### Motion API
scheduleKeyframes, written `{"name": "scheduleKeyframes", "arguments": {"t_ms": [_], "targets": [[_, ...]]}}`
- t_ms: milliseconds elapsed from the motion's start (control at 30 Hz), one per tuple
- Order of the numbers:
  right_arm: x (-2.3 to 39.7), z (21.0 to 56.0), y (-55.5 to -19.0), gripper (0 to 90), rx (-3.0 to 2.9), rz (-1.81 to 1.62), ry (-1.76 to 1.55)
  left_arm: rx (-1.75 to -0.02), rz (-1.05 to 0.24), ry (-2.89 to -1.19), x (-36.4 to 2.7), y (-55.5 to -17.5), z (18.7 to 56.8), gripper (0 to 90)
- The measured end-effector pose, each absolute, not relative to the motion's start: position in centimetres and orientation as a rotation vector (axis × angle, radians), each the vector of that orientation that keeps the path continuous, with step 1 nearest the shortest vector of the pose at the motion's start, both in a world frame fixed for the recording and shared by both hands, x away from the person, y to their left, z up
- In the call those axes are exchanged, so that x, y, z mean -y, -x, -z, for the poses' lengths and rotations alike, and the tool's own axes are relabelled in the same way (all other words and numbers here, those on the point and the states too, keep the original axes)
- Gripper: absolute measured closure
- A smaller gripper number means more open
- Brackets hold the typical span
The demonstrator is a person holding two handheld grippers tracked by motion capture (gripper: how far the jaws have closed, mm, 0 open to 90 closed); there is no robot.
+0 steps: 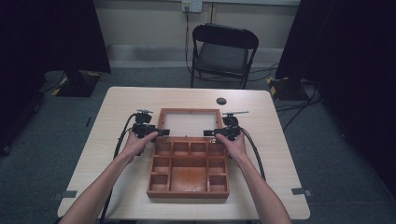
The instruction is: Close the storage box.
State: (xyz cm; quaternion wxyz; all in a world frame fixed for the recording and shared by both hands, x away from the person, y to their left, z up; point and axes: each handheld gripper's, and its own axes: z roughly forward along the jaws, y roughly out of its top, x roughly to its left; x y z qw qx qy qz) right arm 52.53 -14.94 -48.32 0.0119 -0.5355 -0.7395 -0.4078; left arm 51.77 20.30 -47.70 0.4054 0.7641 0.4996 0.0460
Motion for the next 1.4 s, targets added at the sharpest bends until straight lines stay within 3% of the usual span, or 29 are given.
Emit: {"name": "scheduleKeyframes", "arguments": {"t_ms": [267,933,1100,1400], "targets": [[15.1,48.4,-52.5,9.6,2.309,1.288,1.658,-1.291,-0.025,-1.876,-20.7,-52.1,48.3,11.2],[14.9,47.6,-52.0,10.0,2.396,1.326,1.651,-1.197,-0.018,-1.878,-20.0,-52.1,48.2,15.6],[15.3,46.6,-51.9,20.7,2.446,1.342,1.635,-1.172,-0.017,-1.876,-19.6,-52.0,47.7,19.4],[15.5,45.8,-51.5,27.6,2.459,1.379,1.655,-1.149,-0.074,-1.912,-19.4,-51.8,46.9,20.2]]}}
